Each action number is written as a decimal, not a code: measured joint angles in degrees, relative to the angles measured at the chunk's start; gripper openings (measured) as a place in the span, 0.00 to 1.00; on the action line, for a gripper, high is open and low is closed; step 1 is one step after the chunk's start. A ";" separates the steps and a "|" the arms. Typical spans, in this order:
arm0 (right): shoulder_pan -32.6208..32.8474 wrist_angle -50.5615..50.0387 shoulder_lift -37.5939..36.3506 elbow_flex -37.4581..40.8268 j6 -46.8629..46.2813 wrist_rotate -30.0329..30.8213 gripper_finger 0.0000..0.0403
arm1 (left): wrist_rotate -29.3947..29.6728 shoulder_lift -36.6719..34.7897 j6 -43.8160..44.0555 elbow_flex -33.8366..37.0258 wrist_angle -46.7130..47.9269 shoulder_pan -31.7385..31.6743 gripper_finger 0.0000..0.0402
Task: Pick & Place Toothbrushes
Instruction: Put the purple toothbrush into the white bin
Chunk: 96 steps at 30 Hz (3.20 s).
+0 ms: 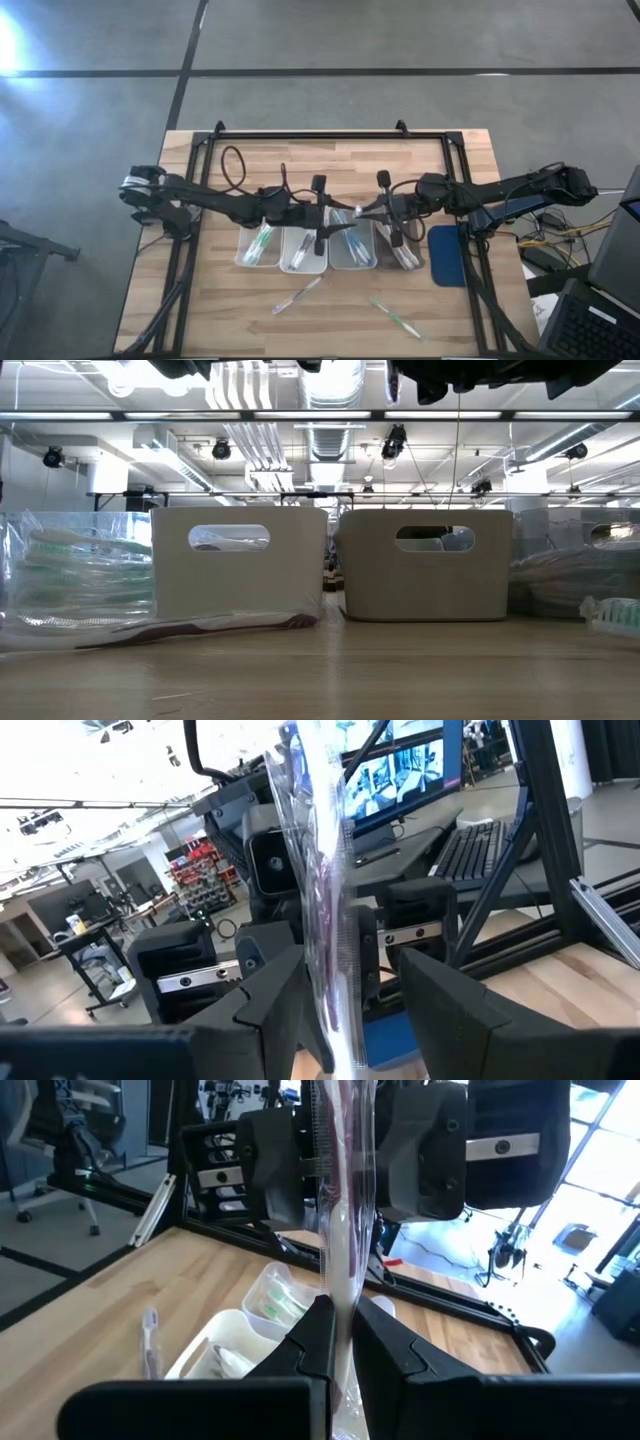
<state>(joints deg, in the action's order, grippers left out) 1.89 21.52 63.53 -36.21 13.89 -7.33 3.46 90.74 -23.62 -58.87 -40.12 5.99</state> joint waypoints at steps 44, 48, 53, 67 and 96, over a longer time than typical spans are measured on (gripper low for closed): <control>-0.02 0.66 -0.02 0.11 -1.59 -0.01 0.18 | 0.70 2.86 1.22 -4.33 2.71 -0.43 0.07; -0.02 0.48 -0.05 0.11 -2.14 1.10 0.27 | 0.70 2.85 1.24 -4.33 2.71 -0.43 0.07; -0.06 -2.19 -0.61 -0.01 -1.97 2.06 0.39 | 1.44 2.75 4.22 -4.99 5.44 -0.43 0.08; -0.04 -31.06 -15.80 -2.90 -13.81 13.74 0.60 | 11.12 0.81 20.79 -23.78 55.59 1.14 0.08; -0.21 -34.84 -21.16 3.96 -15.21 22.51 0.53 | 9.65 0.90 87.33 -26.77 95.27 8.47 0.08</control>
<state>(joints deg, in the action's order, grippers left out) 1.67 -13.32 42.37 -32.25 -1.32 15.18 13.11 91.64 63.71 -85.65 55.15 14.46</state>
